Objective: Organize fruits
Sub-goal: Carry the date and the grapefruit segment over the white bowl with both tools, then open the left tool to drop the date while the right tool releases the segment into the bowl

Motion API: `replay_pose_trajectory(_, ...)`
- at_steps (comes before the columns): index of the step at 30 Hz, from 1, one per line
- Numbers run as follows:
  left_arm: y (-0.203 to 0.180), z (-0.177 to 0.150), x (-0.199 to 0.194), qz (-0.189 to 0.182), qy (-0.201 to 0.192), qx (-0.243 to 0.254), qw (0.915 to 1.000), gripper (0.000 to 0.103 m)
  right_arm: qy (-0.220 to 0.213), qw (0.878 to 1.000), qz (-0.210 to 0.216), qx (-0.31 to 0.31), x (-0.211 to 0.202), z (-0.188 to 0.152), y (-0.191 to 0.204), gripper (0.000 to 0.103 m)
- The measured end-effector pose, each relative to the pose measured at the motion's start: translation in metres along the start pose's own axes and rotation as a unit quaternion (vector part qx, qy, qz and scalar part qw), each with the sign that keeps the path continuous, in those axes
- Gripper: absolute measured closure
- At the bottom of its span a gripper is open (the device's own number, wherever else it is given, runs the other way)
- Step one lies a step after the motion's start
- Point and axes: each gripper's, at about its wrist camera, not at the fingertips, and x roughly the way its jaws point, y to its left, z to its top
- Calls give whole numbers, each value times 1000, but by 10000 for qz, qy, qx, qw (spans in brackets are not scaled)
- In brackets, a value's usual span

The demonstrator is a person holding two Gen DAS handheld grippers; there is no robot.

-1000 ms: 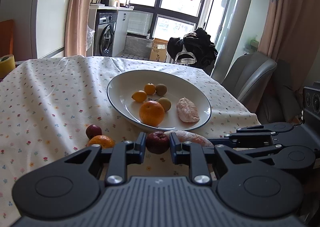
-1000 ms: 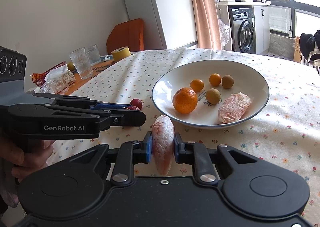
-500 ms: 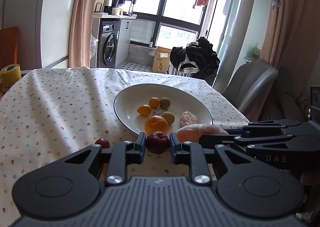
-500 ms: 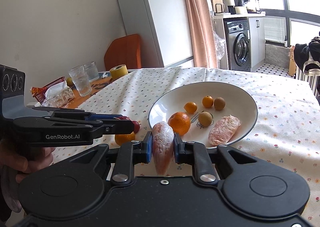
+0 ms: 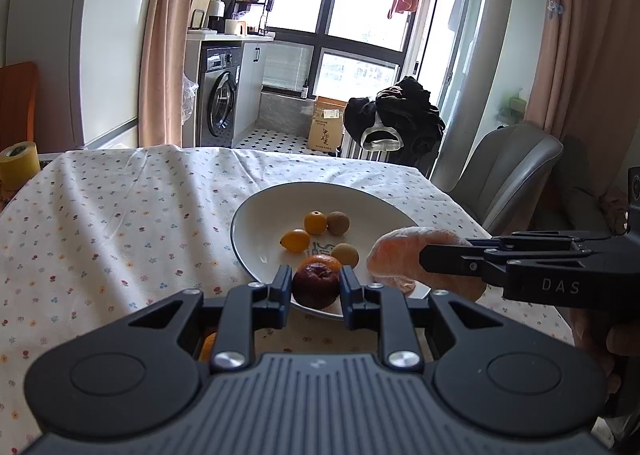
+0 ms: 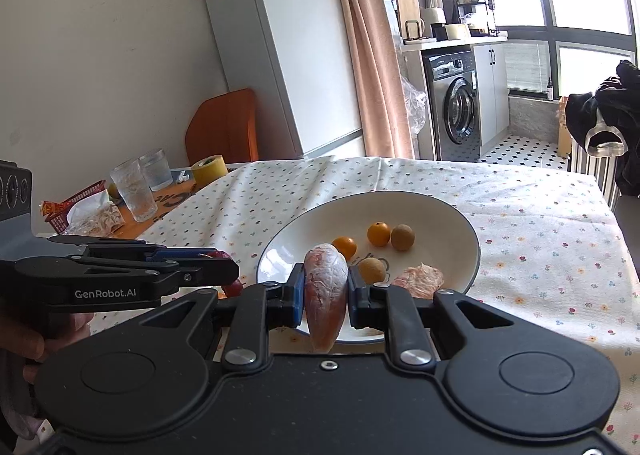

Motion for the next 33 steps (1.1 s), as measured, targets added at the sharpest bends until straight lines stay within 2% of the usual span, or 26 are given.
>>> replay_pose_trajectory(17, -6, 17, 34, -19, 101, 131, 9999, 80, -108, 9996, -154, 217, 19, 11, -27, 84)
replay_pose_trajectory(31, -8, 26, 62, -26, 219, 23, 9998, 80, -142, 9991, -182, 361, 31, 18, -42, 84)
replay_pose_trajectory(33, -8, 27, 63, 33, 201, -15, 9998, 76, -158, 9990, -190, 373, 32, 19, -42, 84)
